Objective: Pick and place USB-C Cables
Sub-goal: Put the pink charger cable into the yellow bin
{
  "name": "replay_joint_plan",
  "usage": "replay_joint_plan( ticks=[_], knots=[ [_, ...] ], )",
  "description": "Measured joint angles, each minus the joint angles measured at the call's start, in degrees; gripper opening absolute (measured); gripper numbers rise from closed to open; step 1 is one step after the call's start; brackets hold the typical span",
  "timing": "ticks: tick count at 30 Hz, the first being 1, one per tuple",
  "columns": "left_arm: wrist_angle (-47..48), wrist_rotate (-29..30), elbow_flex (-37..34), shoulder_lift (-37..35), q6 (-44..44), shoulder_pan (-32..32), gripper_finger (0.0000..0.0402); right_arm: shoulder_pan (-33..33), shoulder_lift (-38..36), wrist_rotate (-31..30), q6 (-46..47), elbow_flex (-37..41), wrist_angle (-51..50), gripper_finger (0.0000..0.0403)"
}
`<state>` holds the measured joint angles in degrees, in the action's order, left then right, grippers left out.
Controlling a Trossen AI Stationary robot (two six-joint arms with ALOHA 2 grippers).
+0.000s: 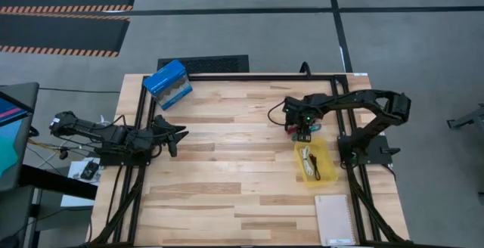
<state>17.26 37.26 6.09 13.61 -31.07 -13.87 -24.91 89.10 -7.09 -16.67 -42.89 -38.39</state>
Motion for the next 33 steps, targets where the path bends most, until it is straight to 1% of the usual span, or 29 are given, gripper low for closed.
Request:
replay_joint_plan(
  ticks=[3,6,8,15,18,20,25,28,33],
  knots=[
    [0.00,-0.01,0.00,0.02,0.00,-0.02,0.0113,0.02,0.04,0.06,-0.41,0.02,0.00,0.0238],
    [0.00,0.00,0.00,0.00,0.00,0.00,0.0113,0.02,0.09,0.18,-0.36,0.02,-0.38,0.0215],
    [0.00,-0.02,0.00,0.00,0.00,0.00,0.0113,0.04,0.11,0.43,-0.07,0.03,-0.55,0.0186],
    [0.00,0.00,0.00,0.02,0.00,-0.02,0.0113,0.07,0.15,0.45,0.76,0.09,-0.58,0.0060],
    [0.01,-0.02,0.00,0.00,0.00,-0.02,0.0113,0.07,0.13,0.77,1.64,0.04,-0.61,0.0021],
    [0.00,-0.02,0.00,0.01,0.00,-0.01,0.0113,0.07,-0.02,1.17,2.07,0.04,-0.58,0.0014],
    [0.02,0.00,0.00,0.00,0.00,-0.02,0.0113,0.02,0.25,1.30,4.80,-1.14,-1.23,0.0023],
    [0.01,-0.01,0.00,0.02,0.00,-0.01,0.0113,-0.16,0.23,0.34,5.12,-3.10,-0.78,0.0016],
    [0.00,-0.02,0.00,0.00,0.00,0.00,0.0113,-0.82,0.22,0.88,7.91,-6.24,-1.66,0.0012]
  ],
)
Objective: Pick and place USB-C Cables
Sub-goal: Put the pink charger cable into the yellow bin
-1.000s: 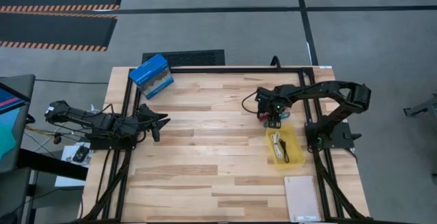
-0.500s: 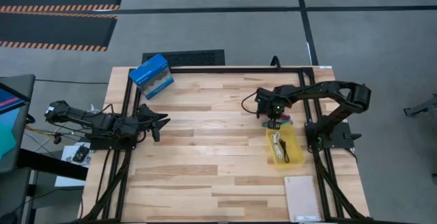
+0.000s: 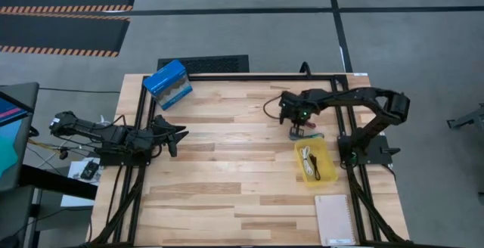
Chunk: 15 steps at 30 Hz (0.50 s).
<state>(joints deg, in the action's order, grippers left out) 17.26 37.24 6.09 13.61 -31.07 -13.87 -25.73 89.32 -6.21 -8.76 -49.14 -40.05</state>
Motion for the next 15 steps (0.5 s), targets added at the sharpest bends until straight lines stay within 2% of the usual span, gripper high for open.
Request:
replay_joint_plan(
  ticks=[8,12,15],
  knots=[
    [0.02,0.02,0.00,0.00,0.00,0.00,0.0113,-2.80,-0.04,-0.37,5.83,-9.33,-1.48,0.0012],
    [0.01,0.00,0.00,0.00,0.00,-0.02,0.0113,-4.59,-0.07,-4.94,11.88,-15.45,-4.77,0.0012],
    [0.00,0.00,0.00,0.00,0.00,0.00,0.0113,-6.33,-0.13,-6.09,16.20,-20.22,-9.44,0.0012]
  ],
)
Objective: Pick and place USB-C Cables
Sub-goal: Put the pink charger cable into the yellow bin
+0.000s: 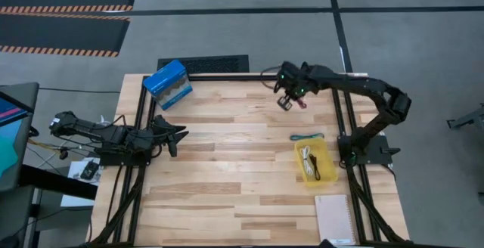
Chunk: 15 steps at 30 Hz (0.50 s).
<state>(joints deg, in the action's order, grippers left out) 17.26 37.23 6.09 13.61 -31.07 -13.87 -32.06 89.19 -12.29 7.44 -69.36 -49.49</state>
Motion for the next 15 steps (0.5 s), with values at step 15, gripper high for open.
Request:
replay_joint_plan(
  ticks=[15],
  knots=[
    [0.01,0.01,0.00,0.02,0.00,-0.01,0.0113,-1.73,-12.06,-7.52,13.56,-6.95,-27.94,0.0012]
  ],
)
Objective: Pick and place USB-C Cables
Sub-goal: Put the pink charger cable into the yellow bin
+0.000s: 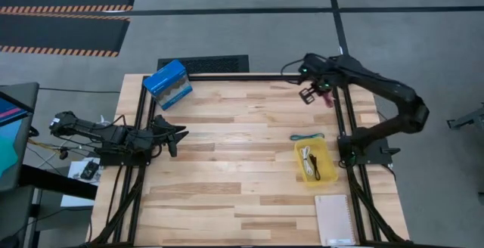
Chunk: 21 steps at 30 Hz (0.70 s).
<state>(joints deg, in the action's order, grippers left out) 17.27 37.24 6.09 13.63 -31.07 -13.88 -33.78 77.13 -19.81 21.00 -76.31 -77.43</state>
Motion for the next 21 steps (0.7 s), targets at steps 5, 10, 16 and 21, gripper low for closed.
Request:
replay_joint_plan(
  ticks=[5,10,16,21],
  knots=[
    [0.01,-0.01,0.00,-0.02,0.00,0.00,0.0113,3.10,-5.62,-0.03,7.76,0.66,-5.59,0.0012],
    [0.00,0.00,0.00,-0.01,0.00,0.02,0.0113,8.24,-11.02,0.02,17.21,5.75,-9.70,0.0012],
    [0.01,0.01,0.00,0.00,0.00,0.02,0.0113,16.91,-15.38,1.09,28.59,12.41,-10.74,0.0012],
    [0.00,-0.01,0.00,0.00,0.00,0.02,0.0113,24.81,-16.44,3.18,37.65,16.68,-10.94,0.0013]
  ],
)
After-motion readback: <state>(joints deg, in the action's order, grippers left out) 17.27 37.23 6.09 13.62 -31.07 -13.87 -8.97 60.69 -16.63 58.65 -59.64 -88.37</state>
